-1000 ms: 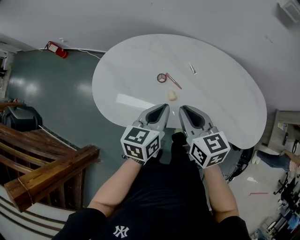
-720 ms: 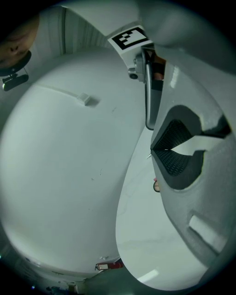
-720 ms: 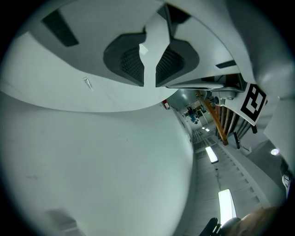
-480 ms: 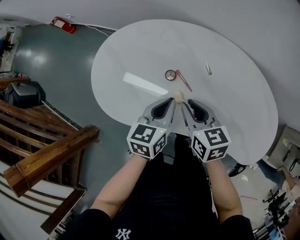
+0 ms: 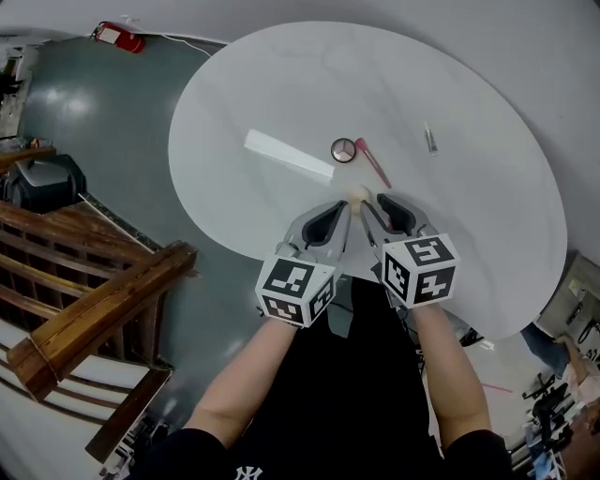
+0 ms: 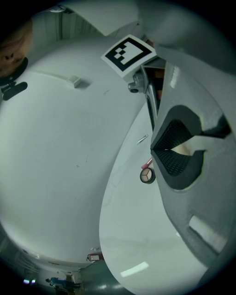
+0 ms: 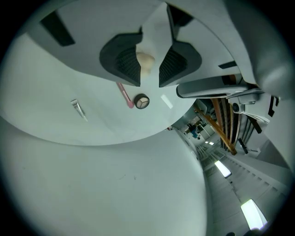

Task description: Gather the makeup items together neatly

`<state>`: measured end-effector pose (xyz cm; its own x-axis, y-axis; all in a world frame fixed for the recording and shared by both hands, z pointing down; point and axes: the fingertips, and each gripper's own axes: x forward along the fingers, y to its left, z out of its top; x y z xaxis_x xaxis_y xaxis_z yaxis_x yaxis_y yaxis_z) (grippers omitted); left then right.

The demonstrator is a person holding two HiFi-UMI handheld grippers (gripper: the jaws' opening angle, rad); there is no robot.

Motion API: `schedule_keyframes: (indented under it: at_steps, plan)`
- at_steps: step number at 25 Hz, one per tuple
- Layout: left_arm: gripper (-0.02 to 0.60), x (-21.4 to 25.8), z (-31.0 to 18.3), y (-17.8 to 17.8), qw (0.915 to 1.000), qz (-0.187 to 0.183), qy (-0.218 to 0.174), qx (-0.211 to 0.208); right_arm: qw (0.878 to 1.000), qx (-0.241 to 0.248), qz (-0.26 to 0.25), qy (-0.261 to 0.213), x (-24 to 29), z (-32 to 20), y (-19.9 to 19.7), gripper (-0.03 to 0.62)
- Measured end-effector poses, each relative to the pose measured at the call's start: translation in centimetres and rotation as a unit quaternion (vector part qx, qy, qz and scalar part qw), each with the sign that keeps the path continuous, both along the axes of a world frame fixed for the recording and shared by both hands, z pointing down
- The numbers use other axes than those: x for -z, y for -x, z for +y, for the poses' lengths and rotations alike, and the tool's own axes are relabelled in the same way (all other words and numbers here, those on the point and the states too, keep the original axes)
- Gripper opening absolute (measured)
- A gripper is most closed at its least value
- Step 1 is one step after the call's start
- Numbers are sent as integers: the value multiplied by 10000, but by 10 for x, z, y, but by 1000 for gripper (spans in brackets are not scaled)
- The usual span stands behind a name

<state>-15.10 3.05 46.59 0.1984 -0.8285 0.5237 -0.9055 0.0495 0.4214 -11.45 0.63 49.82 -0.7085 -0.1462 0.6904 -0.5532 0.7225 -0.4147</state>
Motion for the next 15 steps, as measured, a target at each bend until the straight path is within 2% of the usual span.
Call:
schedule_keyframes:
  at_steps: [15]
  plan:
    - [9, -24, -6, 12, 9996, 134, 182, 149, 9953, 276, 587, 721, -49, -1, 14, 187]
